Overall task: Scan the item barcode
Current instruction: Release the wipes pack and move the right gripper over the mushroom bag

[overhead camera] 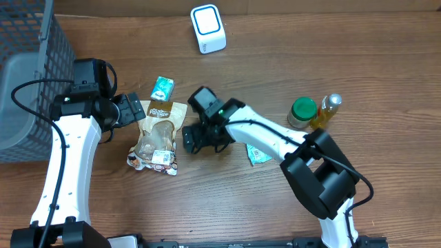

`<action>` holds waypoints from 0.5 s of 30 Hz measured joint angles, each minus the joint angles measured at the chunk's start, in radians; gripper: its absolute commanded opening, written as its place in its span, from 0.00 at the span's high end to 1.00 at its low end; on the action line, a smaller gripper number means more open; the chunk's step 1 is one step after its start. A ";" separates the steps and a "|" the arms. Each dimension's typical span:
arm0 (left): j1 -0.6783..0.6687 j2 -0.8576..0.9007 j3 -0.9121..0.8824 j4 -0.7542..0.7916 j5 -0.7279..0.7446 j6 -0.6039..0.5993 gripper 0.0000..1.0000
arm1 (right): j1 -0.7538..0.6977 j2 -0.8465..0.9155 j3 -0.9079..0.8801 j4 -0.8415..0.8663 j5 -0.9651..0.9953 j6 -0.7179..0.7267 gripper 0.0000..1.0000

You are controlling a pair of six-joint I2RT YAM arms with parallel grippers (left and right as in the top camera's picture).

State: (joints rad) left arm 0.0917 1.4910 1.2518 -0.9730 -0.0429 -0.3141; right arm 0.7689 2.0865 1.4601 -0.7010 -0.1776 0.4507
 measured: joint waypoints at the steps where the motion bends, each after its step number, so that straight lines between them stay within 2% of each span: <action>1: 0.000 0.000 0.000 0.000 0.000 0.000 0.00 | 0.005 -0.002 -0.008 0.023 0.004 0.006 0.00; 9: 0.000 0.000 0.000 0.000 0.000 0.000 0.00 | 0.011 -0.003 -0.037 0.216 0.029 0.031 0.00; 15: 0.000 0.000 0.000 0.000 0.000 0.000 0.00 | 0.011 -0.003 -0.037 0.254 0.032 0.036 0.00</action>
State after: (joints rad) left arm 0.0917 1.4910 1.2518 -0.9730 -0.0425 -0.3141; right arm 0.7795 2.0830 1.4227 -0.4465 -0.1455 0.4870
